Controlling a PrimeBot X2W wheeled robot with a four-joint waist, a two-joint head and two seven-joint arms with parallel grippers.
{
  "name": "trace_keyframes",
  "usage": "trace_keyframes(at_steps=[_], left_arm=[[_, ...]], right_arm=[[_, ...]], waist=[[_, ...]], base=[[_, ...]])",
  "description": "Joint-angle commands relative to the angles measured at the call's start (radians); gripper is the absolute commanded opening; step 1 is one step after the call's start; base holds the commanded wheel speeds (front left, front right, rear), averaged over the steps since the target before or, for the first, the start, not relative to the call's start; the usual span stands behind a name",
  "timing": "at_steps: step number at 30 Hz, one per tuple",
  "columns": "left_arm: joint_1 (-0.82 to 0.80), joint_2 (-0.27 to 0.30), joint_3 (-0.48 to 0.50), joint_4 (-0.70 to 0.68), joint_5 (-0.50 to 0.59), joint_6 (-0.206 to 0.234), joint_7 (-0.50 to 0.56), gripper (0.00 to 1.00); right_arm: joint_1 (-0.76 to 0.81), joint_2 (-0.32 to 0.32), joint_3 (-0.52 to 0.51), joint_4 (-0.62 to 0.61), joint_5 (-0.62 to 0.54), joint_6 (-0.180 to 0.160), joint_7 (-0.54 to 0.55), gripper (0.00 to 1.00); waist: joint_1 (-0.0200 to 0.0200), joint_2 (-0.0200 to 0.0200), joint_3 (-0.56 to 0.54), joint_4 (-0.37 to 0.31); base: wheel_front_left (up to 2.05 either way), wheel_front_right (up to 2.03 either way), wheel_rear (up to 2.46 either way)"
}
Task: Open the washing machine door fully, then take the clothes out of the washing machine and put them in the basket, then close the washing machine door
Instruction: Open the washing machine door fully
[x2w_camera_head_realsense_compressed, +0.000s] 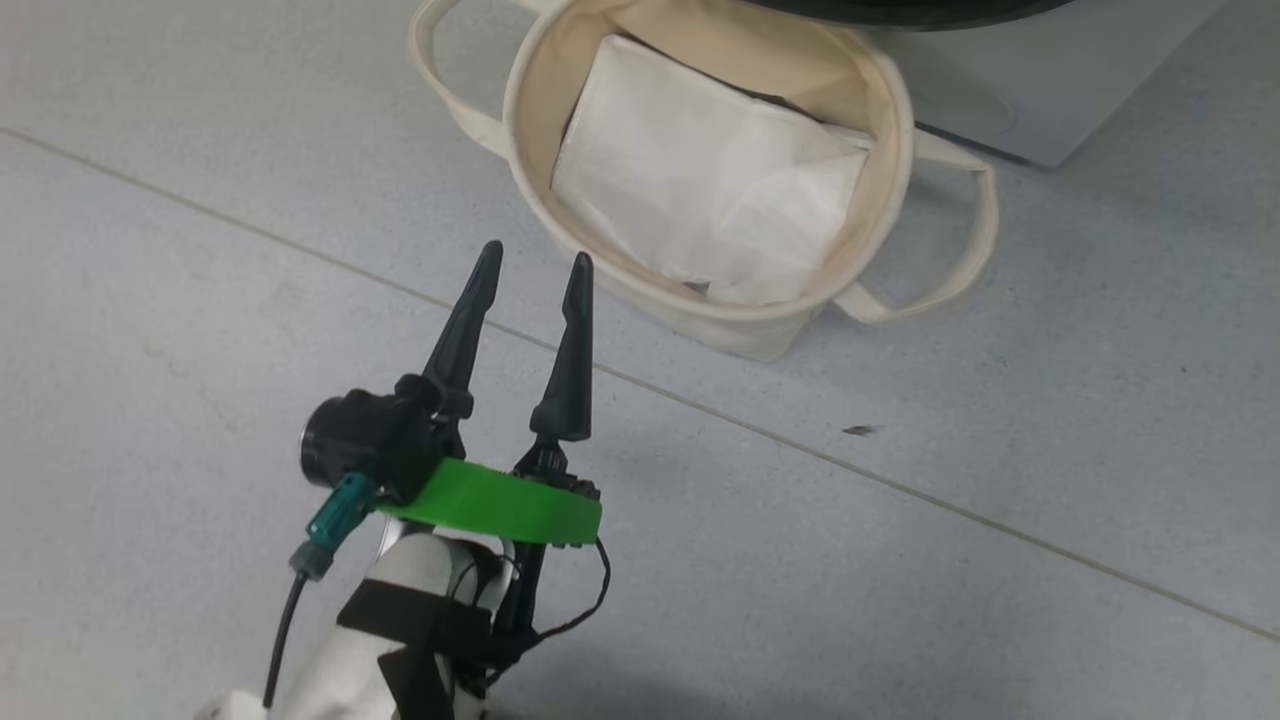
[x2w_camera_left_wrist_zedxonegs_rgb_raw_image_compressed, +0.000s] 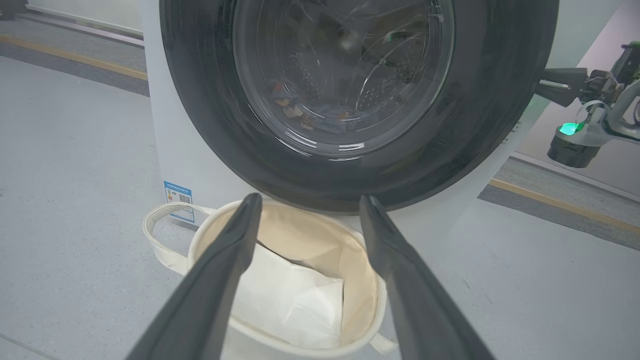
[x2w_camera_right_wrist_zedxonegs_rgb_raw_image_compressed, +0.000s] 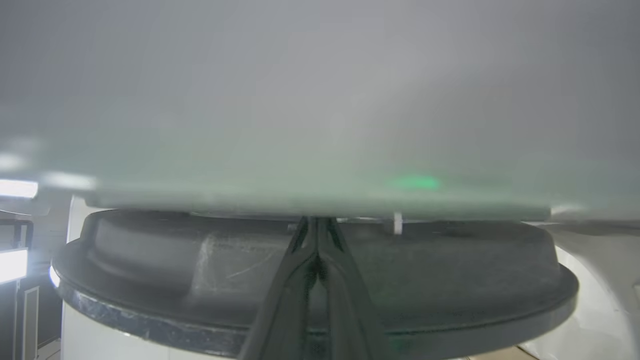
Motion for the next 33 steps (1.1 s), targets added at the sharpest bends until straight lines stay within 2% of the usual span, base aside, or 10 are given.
trace_keyframes(at_steps=[1, 6, 15, 26, 33], left_arm=[[-0.019, 0.013, 0.023, -0.038, -0.003, 0.009, -0.006, 1.0], [-0.018, 0.013, 0.019, -0.035, -0.009, 0.015, -0.006, 1.0], [0.008, 0.013, 0.043, -0.01, -0.002, 0.0, -0.006, 1.0], [0.093, 0.013, 0.106, 0.048, 0.03, -0.042, -0.006, 1.0], [0.127, 0.013, 0.123, 0.083, 0.034, -0.062, -0.006, 1.0]], right_arm=[[-0.038, 0.018, 0.001, -0.029, -0.005, 0.0, -0.004, 0.0], [-0.029, 0.046, 0.015, -0.049, 0.003, 0.0, 0.038, 0.0], [0.109, 0.107, 0.038, -0.128, 0.037, 0.0, 0.121, 0.0], [0.349, 0.255, 0.055, -0.239, 0.096, 0.0, 0.144, 0.0], [0.459, 0.317, 0.093, -0.265, 0.12, 0.0, 0.124, 0.0]], waist=[[-0.0001, 0.0, 0.009, 0.008], [-0.0001, 0.0, 0.006, 0.01], [-0.0001, 0.0, -0.078, -0.015], [-0.0001, 0.0, -0.24, -0.046], [-0.0001, 0.0, -0.302, -0.023]], base=[[0.0, 0.0, 0.0], [0.0, 0.0, 0.0], [0.0, 0.0, 0.0], [0.0, 0.0, 0.0], [0.0, 0.0, 0.0]])
